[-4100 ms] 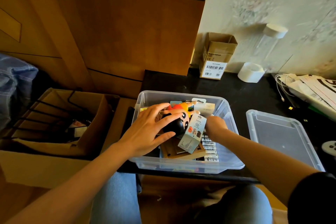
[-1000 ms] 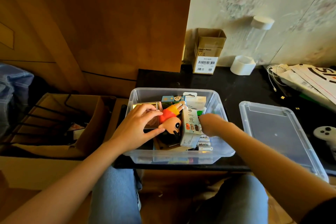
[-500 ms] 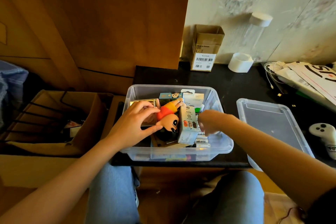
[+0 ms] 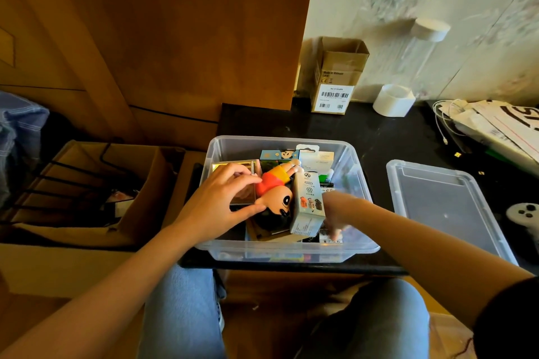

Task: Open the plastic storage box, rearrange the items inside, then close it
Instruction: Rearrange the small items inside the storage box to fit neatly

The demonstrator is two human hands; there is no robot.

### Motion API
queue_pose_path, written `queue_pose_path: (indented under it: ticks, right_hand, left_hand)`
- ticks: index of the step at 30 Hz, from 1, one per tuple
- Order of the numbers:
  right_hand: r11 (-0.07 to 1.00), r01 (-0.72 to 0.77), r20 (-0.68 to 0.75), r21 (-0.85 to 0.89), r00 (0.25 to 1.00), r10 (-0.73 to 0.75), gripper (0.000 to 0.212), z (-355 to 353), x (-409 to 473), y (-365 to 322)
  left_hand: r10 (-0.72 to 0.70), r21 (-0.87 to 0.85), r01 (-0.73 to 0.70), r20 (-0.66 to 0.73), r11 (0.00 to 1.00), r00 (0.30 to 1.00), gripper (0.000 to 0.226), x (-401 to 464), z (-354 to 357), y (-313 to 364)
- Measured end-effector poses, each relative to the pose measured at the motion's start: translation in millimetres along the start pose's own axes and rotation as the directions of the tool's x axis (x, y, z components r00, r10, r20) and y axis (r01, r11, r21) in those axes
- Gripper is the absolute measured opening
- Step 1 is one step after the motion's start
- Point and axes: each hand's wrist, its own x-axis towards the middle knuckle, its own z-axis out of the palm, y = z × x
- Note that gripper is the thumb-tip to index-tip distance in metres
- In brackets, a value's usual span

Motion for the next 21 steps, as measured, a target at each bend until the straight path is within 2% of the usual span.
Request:
queue_pose_path:
  ticks: [12,18,21]
  right_hand:
    - [0.995,-0.049,-0.051,0.083,0.997,0.053,0.065,4.2,3.4,-0.3]
    - [0.981,-0.101,-0.121,0.163,0.985,0.122,0.049,10.5,1.7,-1.7]
    - [0.982,-0.111,-0.095,0.153,0.987,0.126,0.053,11.2,-1.8,-4.5]
  left_hand:
    - [-0.003,-0.013,0.003,0.006,1.0,1.0,0.057,-0.1,-1.4,1.4]
    - [0.012,-0.013,-0.013,-0.011,1.0,1.0,0.053,0.5,-1.8,3.2]
    - [0.017,-0.003,-0.017,-0.019,1.0,1.0,0.055,0.8,-1.5,2.6]
